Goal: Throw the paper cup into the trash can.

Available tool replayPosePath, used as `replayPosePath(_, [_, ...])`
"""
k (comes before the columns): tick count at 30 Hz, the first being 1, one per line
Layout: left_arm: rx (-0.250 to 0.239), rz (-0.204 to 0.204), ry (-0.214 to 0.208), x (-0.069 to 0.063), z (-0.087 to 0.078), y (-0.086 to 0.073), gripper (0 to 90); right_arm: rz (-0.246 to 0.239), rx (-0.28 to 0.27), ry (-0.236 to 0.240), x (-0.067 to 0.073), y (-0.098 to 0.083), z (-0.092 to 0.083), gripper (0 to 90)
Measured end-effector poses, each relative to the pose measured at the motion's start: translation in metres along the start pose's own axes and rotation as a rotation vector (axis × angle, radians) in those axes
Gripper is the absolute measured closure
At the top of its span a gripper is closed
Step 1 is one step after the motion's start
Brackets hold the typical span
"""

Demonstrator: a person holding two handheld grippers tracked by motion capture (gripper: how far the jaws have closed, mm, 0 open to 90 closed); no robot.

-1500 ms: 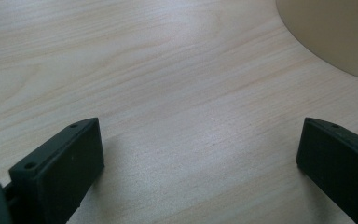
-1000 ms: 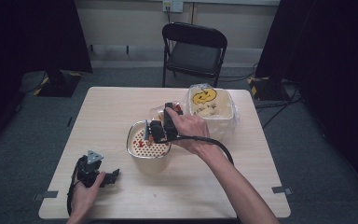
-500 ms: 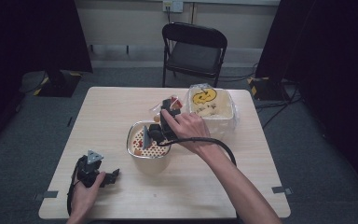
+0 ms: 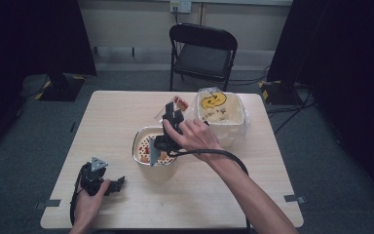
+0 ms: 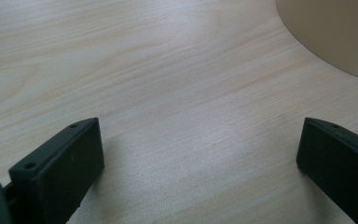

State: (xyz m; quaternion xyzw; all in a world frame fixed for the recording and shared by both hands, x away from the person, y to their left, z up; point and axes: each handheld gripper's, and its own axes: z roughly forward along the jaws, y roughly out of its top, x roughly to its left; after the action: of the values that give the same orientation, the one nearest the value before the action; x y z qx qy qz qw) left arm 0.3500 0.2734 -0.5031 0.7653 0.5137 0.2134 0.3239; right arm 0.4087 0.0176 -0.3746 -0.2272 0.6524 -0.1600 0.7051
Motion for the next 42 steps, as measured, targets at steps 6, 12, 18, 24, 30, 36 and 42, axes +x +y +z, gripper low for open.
replayPosePath(6, [-0.002, 0.000, -0.001, 0.000, 0.000, 0.000, 0.0, -0.095, 0.014, -0.040, 0.004, 0.003, -0.001, 53.0])
replayPosePath(12, [0.001, 0.001, 0.000, 0.000, 0.000, 0.000, 0.0, -0.193, 0.025, -0.108, 0.005, 0.006, -0.006, 53.3])
replayPosePath(18, [-0.001, 0.000, 0.000, 0.000, 0.000, 0.000, 0.0, -0.314, 0.033, -0.155, 0.005, 0.007, -0.010, 53.8])
replayPosePath(24, [-0.002, -0.001, -0.001, 0.000, 0.000, 0.000, 0.0, -0.357, 0.025, -0.177, 0.003, 0.009, -0.011, 54.3])
replayPosePath(30, [-0.001, 0.000, -0.001, 0.000, 0.000, 0.000, 0.0, -0.353, 0.035, -0.192, 0.006, 0.009, -0.011, 54.9])
replayPosePath(36, [0.000, 0.000, 0.000, 0.000, 0.000, 0.000, 0.0, -0.383, 0.032, -0.217, 0.006, 0.010, -0.011, 55.8])
replayPosePath(42, [0.000, 0.000, 0.000, 0.000, 0.000, 0.000, 0.0, -0.366, 0.033, -0.234, 0.009, 0.010, -0.014, 56.7])
